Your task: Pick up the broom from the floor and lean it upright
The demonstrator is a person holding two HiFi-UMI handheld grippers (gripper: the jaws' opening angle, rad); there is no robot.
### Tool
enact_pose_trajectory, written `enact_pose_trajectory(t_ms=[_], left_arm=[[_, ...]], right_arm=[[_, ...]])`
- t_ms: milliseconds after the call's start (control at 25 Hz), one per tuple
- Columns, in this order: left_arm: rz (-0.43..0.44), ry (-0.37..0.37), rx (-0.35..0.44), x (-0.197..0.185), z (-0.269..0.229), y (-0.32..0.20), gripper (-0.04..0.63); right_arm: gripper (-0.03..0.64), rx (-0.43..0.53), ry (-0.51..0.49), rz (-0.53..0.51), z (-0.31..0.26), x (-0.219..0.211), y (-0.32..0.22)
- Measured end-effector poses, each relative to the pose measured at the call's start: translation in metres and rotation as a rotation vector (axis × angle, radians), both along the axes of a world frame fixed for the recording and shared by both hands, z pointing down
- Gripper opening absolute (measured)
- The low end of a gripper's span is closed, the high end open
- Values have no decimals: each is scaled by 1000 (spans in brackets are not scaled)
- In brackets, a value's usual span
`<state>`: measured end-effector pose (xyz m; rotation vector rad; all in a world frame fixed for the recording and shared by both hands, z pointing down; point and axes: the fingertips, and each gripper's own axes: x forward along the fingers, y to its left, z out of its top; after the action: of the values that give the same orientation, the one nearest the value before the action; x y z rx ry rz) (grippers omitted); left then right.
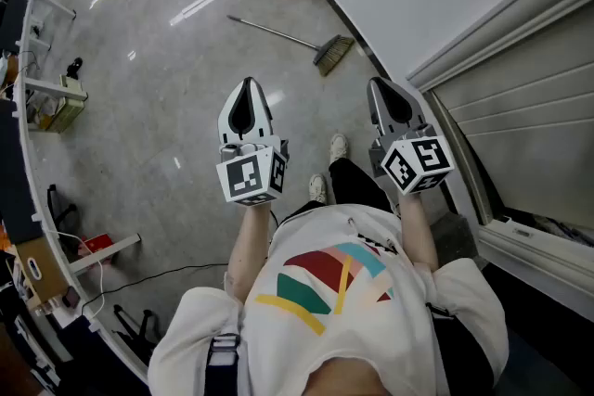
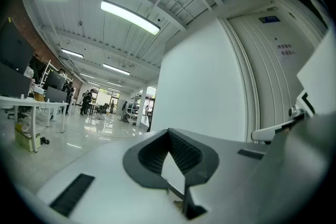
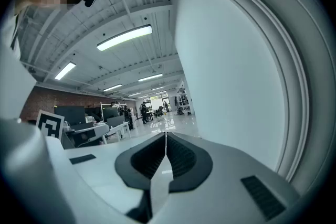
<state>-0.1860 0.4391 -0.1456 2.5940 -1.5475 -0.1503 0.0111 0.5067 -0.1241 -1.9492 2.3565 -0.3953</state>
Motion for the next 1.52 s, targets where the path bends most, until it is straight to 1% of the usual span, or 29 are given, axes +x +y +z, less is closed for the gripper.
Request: enact_pose_trajectory(t_ms=[120, 240, 360, 480, 560, 640, 720, 840, 880, 960, 1040, 1200, 1280, 1360, 1440, 1520], left_arm=[[8, -6, -4, 21, 6, -24, 44], [10, -34, -2, 40, 15, -54, 44], [-7, -50, 11, 59, 19, -109, 44], [-6, -72, 44, 86, 15, -166, 44], [-10, -89, 60, 98, 5, -203, 44], [-14, -92, 54, 106, -8, -235, 44], [-18, -103, 64, 116, -21, -265, 44], [-66, -104, 77, 121, -32, -324, 44], [-85, -99, 75, 121, -33, -339, 44], [-117, -100, 76, 119, -38, -356, 44], [-126, -101, 98, 112, -47, -366, 44], [-122, -66, 180, 102, -68, -383, 44], [-122, -69, 185, 102, -67, -395, 44], [-116, -74, 174, 101, -66, -402, 44], [-116, -66, 172, 101, -70, -407, 44], [-112, -58, 184, 104, -77, -420, 44]], right_arm=[[14, -13, -33, 23, 9, 23, -26], [14, 17, -51, 0, 16, 37, -59], [15, 51, -75, -60, 22, 51, -121], [15, 40, -121, -97, 30, 74, -190], [15, 47, -119, -129, 24, 81, -232], [15, 47, -113, -163, 10, 86, -270], [15, 35, -102, -201, -2, 93, -304], [15, 0, -72, -281, -4, 99, -370], [15, -12, -61, -291, -2, 101, -387], [15, -6, -29, -293, -5, 102, -408], [14, 26, -22, -292, -15, 97, -420], [14, 117, -89, -336, -37, 83, -438], [14, 131, -94, -350, -38, 78, -453], [15, 128, -84, -365, -39, 71, -461], [15, 134, -55, -395, -46, 64, -469], [17, 162, -24, -395, -57, 62, -487]])
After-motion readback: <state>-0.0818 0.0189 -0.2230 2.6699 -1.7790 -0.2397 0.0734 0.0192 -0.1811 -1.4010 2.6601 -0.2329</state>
